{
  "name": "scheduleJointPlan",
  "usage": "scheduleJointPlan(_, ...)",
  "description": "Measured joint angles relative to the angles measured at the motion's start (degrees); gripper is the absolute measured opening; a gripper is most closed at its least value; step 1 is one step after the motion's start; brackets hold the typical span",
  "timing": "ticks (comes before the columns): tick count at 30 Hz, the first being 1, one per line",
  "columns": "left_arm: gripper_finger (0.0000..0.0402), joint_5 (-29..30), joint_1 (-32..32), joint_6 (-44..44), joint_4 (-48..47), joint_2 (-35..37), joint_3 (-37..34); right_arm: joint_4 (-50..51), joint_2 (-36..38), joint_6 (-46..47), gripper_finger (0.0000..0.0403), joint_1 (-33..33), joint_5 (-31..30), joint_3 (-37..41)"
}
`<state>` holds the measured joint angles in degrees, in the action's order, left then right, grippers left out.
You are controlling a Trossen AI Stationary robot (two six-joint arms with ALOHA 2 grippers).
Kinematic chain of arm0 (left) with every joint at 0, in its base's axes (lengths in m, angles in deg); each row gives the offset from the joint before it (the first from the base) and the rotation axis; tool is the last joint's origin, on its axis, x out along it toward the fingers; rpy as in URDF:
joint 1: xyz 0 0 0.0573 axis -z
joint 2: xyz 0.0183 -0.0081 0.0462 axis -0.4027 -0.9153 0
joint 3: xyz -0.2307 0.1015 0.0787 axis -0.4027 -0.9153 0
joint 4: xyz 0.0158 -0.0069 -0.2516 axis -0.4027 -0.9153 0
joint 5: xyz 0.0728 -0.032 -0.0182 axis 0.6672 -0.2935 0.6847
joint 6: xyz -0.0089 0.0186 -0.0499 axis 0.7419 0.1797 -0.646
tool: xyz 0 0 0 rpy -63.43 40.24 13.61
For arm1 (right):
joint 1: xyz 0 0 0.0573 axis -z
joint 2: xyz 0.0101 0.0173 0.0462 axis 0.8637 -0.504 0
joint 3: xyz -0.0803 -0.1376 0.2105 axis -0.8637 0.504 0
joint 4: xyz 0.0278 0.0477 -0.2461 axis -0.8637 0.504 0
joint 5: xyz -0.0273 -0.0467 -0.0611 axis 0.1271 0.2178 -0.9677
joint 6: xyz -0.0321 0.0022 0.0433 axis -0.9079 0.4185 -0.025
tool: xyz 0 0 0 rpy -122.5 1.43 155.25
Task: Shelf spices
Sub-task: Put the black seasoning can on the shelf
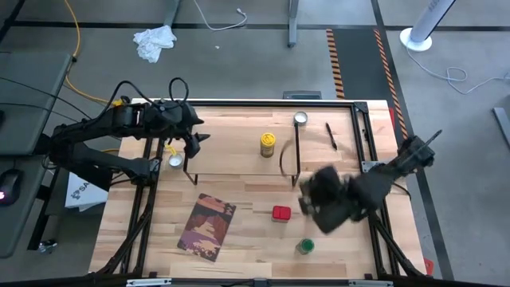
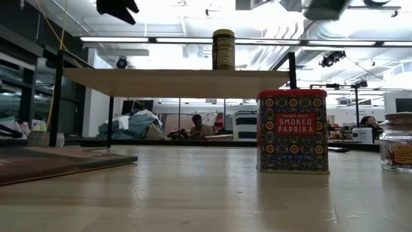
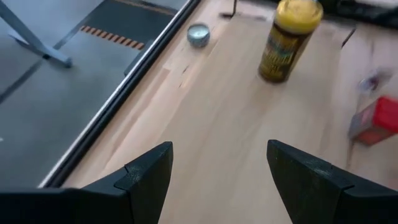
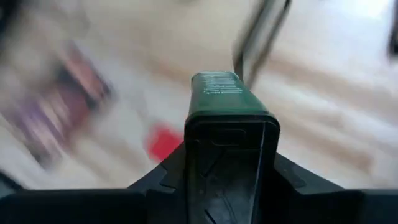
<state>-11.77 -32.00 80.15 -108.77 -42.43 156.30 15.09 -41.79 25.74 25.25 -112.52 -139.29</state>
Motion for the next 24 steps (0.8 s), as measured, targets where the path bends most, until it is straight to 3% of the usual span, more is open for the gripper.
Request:
scheduleJointPlan(2, 0.0257, 0.23, -0.19, 1.72, -0.59, -0.02, 0.0, 0.5, -0.02, -0.75, 0.0136, 4.13, -3.98, -4.85)
scheduleJointPlan(4, 0.0257, 0.19, -0.65, 3.99, -0.84, 0.0, 0.0, 0.26, -0.04, -5.67, 0.015, 9.71, -3.61, -7.72)
scheduleJointPlan(9, 0.0257, 0.28, -2.21, 10.64, -1.5, 0.0, 0.0, -1.68, -1.5, -16.71, 0.0152, 22.84, 3.02, -9.69)
scheduleJointPlan(14, 0.0257, -0.6, -4.02, 15.1, -1.49, 0.0, 0.0, -4.85, -1.93, -21.65, 0.0152, 32.67, 9.24, -9.71)
scheduleJointPlan(18, 0.0257, -0.73, -4.99, 15.75, -1.51, 0.0, 0.0, -5.84, -4.16, -26.11, 0.0152, 37.01, 14.18, -9.69)
scheduleJointPlan(24, 0.0257, -2.51, -5.3, 13.32, -2.01, 0.0, 0.0, -5.38, -8.95, -33.32, 0.0153, 38.42, 18.83, -9.65)
